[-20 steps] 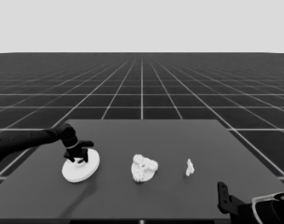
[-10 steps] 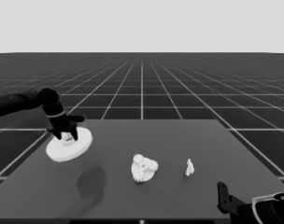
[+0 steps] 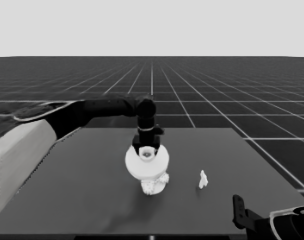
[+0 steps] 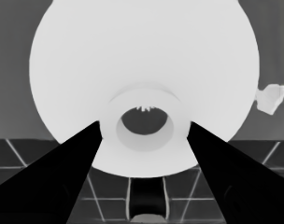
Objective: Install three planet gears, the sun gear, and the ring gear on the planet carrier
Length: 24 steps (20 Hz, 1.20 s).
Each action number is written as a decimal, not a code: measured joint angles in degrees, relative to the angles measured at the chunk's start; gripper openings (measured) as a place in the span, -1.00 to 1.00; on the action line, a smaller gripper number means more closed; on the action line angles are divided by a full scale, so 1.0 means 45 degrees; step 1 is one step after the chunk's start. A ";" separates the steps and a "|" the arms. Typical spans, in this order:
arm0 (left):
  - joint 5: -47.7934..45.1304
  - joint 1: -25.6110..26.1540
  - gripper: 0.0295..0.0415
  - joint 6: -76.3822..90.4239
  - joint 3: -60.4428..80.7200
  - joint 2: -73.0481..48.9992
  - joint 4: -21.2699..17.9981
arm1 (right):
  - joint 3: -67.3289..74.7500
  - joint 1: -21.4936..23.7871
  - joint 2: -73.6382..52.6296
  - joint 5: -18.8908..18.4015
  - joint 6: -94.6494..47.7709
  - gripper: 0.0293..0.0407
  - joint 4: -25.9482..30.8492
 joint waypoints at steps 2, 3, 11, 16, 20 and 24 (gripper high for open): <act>0.0021 0.0025 -0.12 0.0316 -0.1069 0.0826 0.0038 | 0.0000 0.0000 0.0000 0.0000 0.0000 0.61 0.0000; 0.0027 0.0031 -0.12 0.0401 -0.1326 0.1002 0.0047 | 0.0000 0.0000 0.0000 0.0000 0.0000 0.61 0.0000; -0.0794 0.3838 -0.12 0.1089 -0.2586 0.1442 0.3743 | 0.0000 0.0000 0.0000 0.0000 0.0000 0.61 0.0000; -0.0849 0.3906 -0.12 0.1206 -0.2702 0.1486 0.3871 | 0.0000 0.0000 0.0000 0.0000 0.0000 0.61 0.0000; -0.0848 0.4006 -0.12 0.1567 -0.2708 0.1480 0.3867 | 0.0000 0.0000 0.0000 0.0000 0.0000 0.61 0.0000; -0.0847 0.4073 -0.12 0.2002 -0.2713 0.1471 0.3862 | 0.0000 0.0000 0.0000 0.0000 0.0000 0.61 0.0000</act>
